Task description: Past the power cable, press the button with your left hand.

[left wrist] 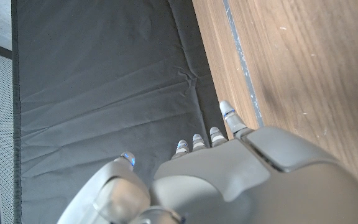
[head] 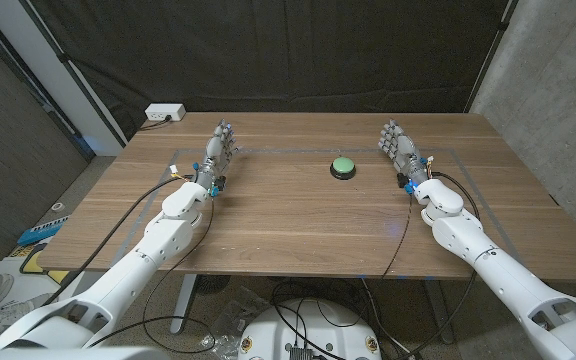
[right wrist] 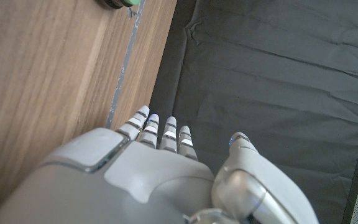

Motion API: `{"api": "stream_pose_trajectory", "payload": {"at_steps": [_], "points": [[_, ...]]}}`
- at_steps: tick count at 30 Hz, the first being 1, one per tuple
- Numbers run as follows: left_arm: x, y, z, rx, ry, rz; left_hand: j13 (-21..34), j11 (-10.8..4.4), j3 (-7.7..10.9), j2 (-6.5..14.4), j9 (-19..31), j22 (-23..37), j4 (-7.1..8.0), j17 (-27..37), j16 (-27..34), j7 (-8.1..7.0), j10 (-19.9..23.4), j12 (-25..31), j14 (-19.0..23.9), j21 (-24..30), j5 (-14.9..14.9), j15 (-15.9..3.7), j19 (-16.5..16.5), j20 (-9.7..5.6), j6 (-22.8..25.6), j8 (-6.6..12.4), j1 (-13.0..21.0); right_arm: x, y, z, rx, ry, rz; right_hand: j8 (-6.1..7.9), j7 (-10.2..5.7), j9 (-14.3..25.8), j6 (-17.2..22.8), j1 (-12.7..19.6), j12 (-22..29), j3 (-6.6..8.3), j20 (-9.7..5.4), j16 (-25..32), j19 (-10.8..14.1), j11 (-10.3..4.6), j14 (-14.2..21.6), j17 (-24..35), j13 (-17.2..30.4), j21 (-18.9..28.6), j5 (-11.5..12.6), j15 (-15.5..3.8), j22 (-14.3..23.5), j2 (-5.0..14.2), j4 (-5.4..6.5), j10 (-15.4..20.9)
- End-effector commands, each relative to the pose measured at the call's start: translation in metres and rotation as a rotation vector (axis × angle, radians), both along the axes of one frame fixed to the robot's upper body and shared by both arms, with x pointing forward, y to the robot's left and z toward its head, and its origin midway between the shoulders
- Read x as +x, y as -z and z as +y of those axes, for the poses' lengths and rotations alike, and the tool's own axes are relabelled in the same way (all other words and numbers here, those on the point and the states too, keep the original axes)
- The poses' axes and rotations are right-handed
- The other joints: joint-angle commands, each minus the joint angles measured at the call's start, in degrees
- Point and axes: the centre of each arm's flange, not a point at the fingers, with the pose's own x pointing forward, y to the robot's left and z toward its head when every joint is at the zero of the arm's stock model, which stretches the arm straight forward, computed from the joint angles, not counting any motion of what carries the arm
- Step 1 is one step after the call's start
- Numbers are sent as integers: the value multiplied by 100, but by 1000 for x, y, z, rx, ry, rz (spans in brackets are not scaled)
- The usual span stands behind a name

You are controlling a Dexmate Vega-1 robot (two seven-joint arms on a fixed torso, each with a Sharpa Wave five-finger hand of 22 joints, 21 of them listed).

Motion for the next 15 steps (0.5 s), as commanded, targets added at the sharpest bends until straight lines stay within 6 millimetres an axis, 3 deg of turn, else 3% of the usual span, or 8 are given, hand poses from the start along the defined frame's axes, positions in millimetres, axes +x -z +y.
{"api": "stream_pose_trajectory", "payload": {"at_steps": [1, 4, 7, 15], "points": [[2, -3, 1, -16, -2, -24, 76, 22, 257, 492, 69, 4, -47, 50, 94, -113, -117, 103, -51, -14, -148, 50, -845, 70, -348, -8, 201, -1, 4, 3, -32, 8, 12, -14, -55, 20, 67, 72, 2, 130, 31, -23, 95, 35, 138, 20, 38, -2, 28, 6, 11, -23, -49, 58], [3, -7, -1, 6, -3, -29, 72, 6, 298, 437, 56, -3, -72, 50, 58, -244, -190, 53, -75, -58, -202, 38, -832, 62, -555, -115, 251, -1, 4, 2, -30, 7, 11, -63, -103, 17, -38, 90, -79, 159, 28, -69, 78, -19, 55, 19, 32, -25, 29, 12, 11, -34, -72, -115], [3, -14, -5, 52, -8, -38, 69, 11, 308, 415, 50, -5, -84, 49, 57, -292, -197, 43, -56, -69, -219, 35, -820, 72, -518, -109, 270, -1, 4, 2, -29, 7, 10, -67, -112, 17, -47, 93, -85, 165, 34, -73, 71, -9, 47, 19, 31, -31, 29, 10, 11, -35, -77, -126], [4, -41, -23, 217, -34, -90, 55, 106, 354, 343, 25, -12, -156, 36, 57, -264, -55, 72, 42, -98, -275, 41, -731, 88, -317, -63, 376, -3, 6, 1, -24, 6, 11, -60, -112, 16, -31, 106, -92, 185, 47, -72, 71, -14, 56, 17, 29, -39, 33, 38, 12, -32, -89, -131]]}}
